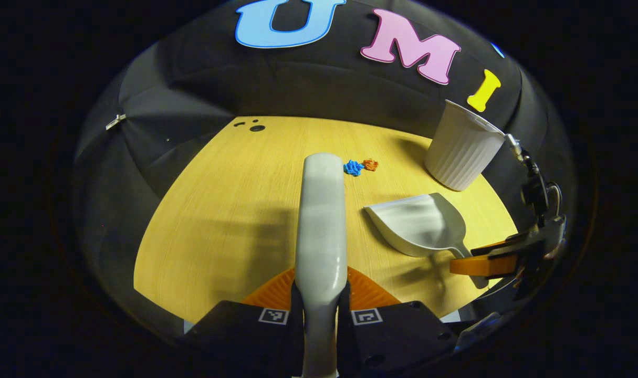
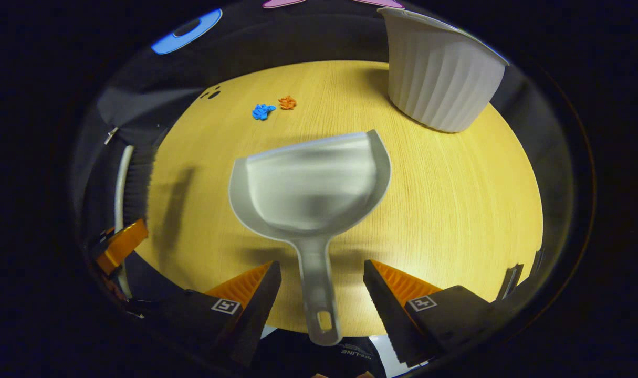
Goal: Pick up the small broom and dustpan from the desktop, sweep the trash into the dustpan with the broom, and then empty the trash into the garbage bin.
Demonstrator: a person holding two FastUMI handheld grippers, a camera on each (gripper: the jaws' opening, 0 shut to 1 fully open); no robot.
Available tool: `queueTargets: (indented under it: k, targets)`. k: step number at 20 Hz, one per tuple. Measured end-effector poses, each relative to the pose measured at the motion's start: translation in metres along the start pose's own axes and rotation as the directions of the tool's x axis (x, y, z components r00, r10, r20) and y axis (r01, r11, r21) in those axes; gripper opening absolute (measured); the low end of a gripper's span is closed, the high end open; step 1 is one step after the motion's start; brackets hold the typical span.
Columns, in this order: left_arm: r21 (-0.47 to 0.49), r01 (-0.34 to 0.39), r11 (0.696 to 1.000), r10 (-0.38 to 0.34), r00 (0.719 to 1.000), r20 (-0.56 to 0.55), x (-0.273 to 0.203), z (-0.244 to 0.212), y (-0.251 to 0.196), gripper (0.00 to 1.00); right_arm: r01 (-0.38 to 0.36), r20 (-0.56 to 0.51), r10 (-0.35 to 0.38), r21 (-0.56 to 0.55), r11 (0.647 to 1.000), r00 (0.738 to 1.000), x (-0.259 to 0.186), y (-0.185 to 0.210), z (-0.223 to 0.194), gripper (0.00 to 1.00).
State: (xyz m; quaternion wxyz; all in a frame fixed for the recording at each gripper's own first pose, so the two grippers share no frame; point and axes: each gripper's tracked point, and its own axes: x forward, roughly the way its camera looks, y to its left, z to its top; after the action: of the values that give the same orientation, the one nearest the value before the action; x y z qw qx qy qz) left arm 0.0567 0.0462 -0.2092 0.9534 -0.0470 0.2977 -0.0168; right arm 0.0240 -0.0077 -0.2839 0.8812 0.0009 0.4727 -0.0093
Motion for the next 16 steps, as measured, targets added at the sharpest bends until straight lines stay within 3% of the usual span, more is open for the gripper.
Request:
queueTargets:
  k: [5,6,8,9,12,16]
  targets:
    - [-0.022,-0.053,0.998,0.052,0.998,-0.033,-0.008,-0.011,0.011,0.27,0.031,-0.019,-0.032,-0.013,0.999,0.999,0.038,0.002,0.009,0.94]
    - [-0.022,-0.067,0.998,0.066,0.997,-0.038,-0.007,-0.009,0.014,0.28,0.046,-0.028,-0.047,-0.014,0.999,0.999,0.038,-0.002,0.008,0.80]
    - [-0.028,-0.083,0.996,0.082,0.996,-0.038,-0.008,-0.005,0.016,0.29,0.030,-0.015,-0.030,-0.015,0.999,0.999,0.040,0.002,0.014,0.63]
    - [-0.034,-0.090,0.995,0.088,0.995,-0.040,-0.006,-0.004,0.016,0.29,0.036,-0.007,-0.036,-0.031,0.999,0.999,0.041,0.000,0.016,0.62]
    - [-0.061,-0.098,0.993,0.095,0.994,-0.048,0.005,0.006,0.013,0.29,-0.003,-0.023,0.001,-0.090,0.996,1.000,0.038,0.000,0.016,0.36]
    - [-0.017,-0.080,0.997,0.079,0.995,-0.064,0.034,0.026,0.011,0.29,-0.069,-0.053,0.061,-0.160,0.985,0.997,0.039,-0.004,0.013,0.37]
